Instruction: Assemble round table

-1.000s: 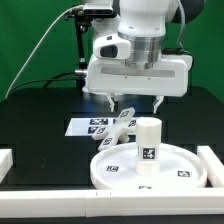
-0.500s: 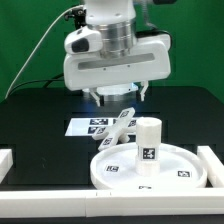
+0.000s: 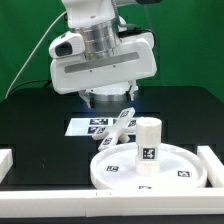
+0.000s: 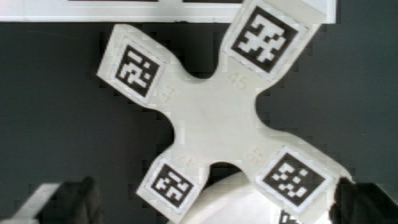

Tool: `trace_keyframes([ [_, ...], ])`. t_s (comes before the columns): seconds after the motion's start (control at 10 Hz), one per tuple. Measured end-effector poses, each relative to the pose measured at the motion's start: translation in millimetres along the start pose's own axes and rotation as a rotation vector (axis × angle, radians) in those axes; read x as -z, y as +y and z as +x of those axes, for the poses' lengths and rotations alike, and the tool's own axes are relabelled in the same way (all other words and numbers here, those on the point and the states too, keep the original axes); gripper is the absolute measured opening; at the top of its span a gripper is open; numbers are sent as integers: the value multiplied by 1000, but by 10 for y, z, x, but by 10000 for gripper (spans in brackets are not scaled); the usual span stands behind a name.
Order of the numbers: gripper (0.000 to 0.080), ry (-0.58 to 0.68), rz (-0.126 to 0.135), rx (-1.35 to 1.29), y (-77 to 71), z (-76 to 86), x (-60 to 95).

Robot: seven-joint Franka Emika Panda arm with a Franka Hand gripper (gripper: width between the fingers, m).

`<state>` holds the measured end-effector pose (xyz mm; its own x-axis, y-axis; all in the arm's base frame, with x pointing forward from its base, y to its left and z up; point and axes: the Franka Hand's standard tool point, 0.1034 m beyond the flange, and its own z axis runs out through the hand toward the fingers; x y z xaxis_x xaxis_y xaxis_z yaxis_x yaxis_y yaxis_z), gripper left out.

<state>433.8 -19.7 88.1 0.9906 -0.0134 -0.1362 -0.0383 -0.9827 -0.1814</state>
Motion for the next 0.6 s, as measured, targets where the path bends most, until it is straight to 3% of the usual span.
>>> trace_keyframes([
  [0.1,649,0,0,0,0,0,-1],
  [0.2,649,9,36,43,-35,-2,-12],
  [0.3,649,26,117,80,-105,-12,-46],
  [0.4,649,60,159,36,-142,6,-92],
  [0.5,649,92,189,-10,-210,4,-137],
  [0.6,649,107,193,-27,-263,-3,-156],
])
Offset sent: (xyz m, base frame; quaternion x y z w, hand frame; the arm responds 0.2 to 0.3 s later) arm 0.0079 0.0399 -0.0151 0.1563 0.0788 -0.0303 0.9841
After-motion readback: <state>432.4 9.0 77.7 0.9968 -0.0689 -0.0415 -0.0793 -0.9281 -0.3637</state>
